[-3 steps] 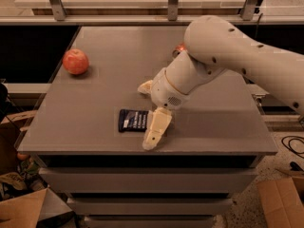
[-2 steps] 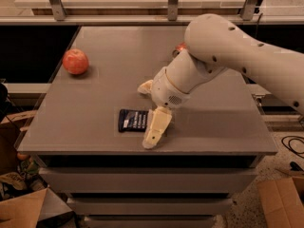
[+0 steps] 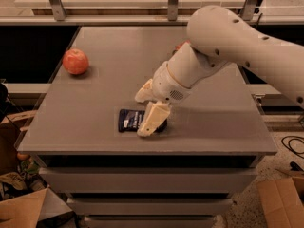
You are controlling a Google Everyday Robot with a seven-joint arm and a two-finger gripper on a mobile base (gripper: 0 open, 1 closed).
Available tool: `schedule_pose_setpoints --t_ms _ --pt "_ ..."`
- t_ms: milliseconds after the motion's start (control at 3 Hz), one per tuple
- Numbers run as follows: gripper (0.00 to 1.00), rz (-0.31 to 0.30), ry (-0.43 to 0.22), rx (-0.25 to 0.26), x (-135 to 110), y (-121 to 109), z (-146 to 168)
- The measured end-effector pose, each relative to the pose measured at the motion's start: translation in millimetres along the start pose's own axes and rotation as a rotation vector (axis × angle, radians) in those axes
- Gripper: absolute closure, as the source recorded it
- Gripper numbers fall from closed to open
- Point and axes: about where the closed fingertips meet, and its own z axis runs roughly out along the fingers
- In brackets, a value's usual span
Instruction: Move rxbar blueberry near apple
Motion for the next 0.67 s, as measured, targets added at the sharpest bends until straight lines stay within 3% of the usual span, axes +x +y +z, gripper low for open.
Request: schedule_pose_setpoints --t_ms 333,667 --pt "1.0 0.0 0.0 0.0 -5.3 -0.5 -7.4" --pt "1.0 0.0 0.0 0.0 -6.0 -0.6 -8.5"
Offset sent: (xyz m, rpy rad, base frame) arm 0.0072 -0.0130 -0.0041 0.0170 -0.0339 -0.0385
